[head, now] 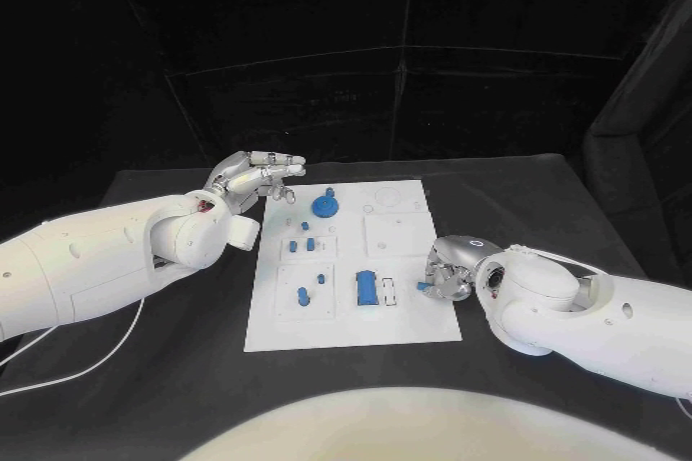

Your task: Assemble the parts on the task board

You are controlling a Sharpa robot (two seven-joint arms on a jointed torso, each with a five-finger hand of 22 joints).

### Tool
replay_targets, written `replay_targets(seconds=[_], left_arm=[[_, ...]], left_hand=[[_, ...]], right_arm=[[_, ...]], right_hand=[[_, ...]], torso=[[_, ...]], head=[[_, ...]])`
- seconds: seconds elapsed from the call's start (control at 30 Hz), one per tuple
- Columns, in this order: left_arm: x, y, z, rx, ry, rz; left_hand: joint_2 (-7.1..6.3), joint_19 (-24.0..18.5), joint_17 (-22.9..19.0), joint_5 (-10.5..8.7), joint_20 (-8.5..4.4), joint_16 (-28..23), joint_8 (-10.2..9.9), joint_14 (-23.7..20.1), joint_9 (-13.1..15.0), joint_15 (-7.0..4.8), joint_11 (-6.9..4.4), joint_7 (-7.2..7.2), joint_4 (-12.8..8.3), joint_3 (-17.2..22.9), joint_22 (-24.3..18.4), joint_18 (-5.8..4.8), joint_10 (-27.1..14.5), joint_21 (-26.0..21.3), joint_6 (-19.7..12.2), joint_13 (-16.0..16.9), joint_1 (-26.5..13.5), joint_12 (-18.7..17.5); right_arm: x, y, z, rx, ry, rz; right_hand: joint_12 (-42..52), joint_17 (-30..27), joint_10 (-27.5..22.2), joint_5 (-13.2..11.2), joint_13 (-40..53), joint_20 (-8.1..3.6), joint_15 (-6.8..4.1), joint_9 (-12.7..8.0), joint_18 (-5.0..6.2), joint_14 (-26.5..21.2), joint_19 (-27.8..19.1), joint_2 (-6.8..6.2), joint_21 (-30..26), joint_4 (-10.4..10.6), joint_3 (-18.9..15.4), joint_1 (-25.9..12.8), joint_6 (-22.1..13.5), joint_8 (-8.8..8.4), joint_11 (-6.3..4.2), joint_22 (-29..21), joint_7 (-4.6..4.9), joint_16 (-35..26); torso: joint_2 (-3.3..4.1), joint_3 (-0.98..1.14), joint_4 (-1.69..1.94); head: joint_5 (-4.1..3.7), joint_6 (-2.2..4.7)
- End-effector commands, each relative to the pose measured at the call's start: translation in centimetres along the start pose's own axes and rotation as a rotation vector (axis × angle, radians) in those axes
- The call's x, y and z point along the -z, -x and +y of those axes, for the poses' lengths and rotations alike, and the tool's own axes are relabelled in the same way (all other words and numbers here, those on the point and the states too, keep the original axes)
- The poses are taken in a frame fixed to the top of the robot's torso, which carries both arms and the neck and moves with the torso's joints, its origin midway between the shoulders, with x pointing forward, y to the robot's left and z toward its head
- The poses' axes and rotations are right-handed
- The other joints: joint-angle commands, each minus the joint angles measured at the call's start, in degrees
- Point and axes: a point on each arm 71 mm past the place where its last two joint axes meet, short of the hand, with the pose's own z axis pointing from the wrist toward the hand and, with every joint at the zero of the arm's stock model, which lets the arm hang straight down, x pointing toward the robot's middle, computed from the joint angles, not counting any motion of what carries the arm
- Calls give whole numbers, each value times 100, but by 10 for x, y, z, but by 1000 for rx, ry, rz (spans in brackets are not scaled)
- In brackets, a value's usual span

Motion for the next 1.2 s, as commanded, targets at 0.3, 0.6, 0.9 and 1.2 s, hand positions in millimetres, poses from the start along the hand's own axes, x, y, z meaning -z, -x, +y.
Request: replay_targets(seconds=[0.3,0.6,0.9,1.2], left_arm=[[-1,-3,-1,3,-4,15],[-2,-3,-1,2,-4,14],[-2,-4,-1,2,-4,16],[-2,-4,-1,3,-4,17]], left_hand=[[-23,-36,-6,-5,-6,-8,37,-50,-1,-6,5,-6,9,-29,-6,71,-45,-26,-26,-8,-48,15],[-23,-36,-6,-5,-6,-8,37,-50,-1,-6,5,-6,9,-29,-6,71,-45,-26,-26,-8,-48,15],[-23,-36,-6,-5,-6,-8,37,-50,-1,-6,5,-6,9,-29,-6,71,-45,-26,-26,-8,-48,15],[-23,-36,-6,-5,-6,-8,37,-50,-1,-6,5,-6,9,-29,-6,71,-45,-26,-26,-8,-48,15]], right_arm=[[6,-5,2,-76,-10,-20],[12,-4,2,-264,-50,-9],[13,-6,14,-358,-46,16],[6,-9,22,-409,-56,43]], right_hand=[[256,829,172,809,124,-15,-46,47,-70,430,92,-298,135,30,669,-547,195,-2,-54,168,-54,120],[321,854,214,924,166,-16,-41,58,-76,436,104,-418,152,143,656,-878,184,-36,-45,194,-44,137],[375,895,245,919,201,-19,-47,78,-85,445,124,-453,183,189,606,-1029,227,-28,-54,243,-59,167],[448,941,293,1288,251,-37,-66,131,-97,454,148,-452,222,257,397,-1266,311,-2,-80,305,-93,200]], torso=[[-3,2,7],[8,-4,3],[7,-11,-3],[5,-6,-1]], head=[[7,11],[33,7],[51,-26],[61,-15]])
